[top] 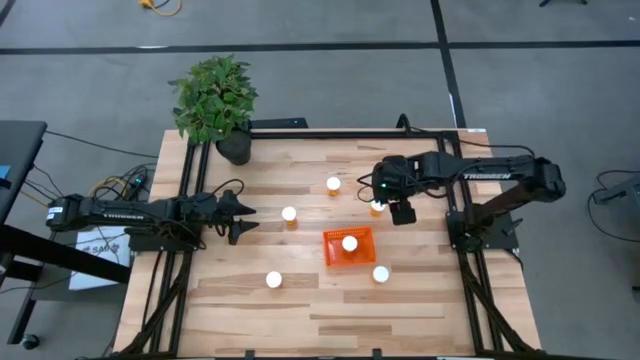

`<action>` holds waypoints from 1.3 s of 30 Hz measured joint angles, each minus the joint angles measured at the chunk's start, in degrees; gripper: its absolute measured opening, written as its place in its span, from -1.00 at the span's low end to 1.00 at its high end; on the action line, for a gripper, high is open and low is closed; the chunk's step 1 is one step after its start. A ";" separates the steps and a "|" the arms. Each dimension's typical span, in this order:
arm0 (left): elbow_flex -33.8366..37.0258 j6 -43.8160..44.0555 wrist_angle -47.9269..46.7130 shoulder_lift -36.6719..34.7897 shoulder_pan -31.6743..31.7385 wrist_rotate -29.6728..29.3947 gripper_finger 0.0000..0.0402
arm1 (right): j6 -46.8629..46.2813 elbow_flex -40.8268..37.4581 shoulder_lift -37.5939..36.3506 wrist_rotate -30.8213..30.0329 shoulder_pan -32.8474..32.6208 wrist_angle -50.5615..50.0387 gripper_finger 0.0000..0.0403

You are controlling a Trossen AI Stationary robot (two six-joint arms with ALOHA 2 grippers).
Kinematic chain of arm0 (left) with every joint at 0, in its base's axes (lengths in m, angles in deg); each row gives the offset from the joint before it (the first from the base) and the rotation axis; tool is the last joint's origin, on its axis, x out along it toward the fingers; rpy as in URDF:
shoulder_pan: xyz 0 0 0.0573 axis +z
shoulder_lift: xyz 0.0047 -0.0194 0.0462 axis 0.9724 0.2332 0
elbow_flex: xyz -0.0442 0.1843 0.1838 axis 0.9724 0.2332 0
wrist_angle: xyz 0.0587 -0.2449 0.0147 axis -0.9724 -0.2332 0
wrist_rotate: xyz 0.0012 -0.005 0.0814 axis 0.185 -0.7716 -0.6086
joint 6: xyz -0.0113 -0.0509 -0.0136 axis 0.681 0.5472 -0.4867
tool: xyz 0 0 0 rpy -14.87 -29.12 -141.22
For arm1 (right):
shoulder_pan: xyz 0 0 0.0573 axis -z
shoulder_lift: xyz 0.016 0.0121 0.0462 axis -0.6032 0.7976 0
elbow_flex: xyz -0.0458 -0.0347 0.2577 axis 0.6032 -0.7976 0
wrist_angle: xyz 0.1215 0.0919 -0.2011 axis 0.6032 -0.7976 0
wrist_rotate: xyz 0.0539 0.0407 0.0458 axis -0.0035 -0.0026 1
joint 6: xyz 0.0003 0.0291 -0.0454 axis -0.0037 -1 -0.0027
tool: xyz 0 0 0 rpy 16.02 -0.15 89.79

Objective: Pick and place pill bottles into a basket
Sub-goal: Put the orange pill bottle into the orange bin

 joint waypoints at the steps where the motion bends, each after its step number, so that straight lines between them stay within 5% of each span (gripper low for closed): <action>1: 0.02 0.00 0.00 0.01 -0.01 0.00 0.22 | 1.35 -0.55 0.00 0.02 0.13 0.13 0.19; 11: 0.00 0.00 0.00 -0.01 0.01 0.02 0.22 | 8.57 -1.19 4.15 0.61 1.59 5.61 0.19; 39: 0.02 0.00 0.00 0.01 -0.01 0.02 0.22 | 4.65 3.21 10.36 10.21 5.87 3.01 0.20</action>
